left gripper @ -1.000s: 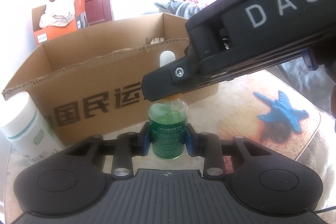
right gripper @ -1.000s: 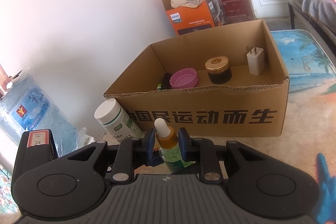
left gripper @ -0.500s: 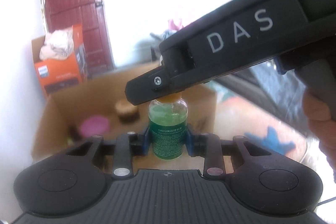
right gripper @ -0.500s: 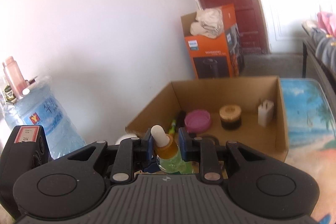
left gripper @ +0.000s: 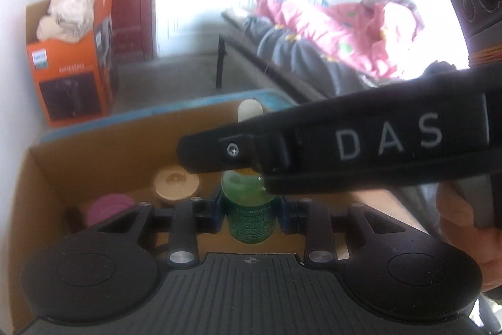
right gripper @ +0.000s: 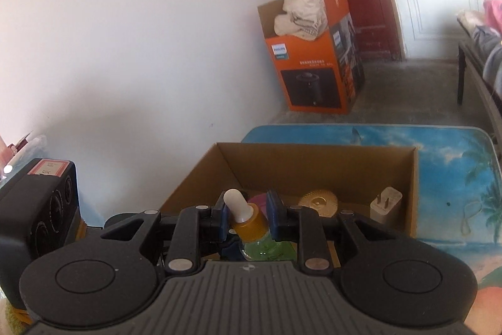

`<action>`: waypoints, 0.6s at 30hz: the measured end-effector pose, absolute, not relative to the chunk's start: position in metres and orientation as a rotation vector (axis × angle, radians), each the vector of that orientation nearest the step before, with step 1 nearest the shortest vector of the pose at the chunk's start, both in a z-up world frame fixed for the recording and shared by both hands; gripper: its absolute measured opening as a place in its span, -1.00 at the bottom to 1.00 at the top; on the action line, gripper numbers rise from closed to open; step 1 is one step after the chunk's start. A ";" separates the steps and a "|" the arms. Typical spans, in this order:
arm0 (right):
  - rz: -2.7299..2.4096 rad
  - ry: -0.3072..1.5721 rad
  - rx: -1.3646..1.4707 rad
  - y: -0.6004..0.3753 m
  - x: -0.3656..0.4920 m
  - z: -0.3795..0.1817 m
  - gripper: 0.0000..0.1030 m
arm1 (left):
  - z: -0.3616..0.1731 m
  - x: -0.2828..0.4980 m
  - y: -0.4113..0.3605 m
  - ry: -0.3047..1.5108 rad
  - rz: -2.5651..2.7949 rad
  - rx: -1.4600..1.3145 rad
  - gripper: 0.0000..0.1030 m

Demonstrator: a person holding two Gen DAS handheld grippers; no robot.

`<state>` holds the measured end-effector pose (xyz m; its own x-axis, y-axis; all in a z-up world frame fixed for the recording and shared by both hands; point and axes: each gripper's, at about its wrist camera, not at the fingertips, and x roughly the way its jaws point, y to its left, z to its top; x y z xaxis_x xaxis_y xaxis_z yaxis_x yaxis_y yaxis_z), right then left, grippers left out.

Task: Organize rigid objects
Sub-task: 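Lift the green dropper bottle with the right tool over the box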

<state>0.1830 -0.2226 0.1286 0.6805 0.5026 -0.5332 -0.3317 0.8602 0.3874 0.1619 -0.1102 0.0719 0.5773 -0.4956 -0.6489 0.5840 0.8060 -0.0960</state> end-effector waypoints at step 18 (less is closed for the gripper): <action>0.440 0.885 0.292 -0.236 0.250 0.056 -0.50 | 0.049 0.211 -0.120 0.925 -0.589 0.122 -0.38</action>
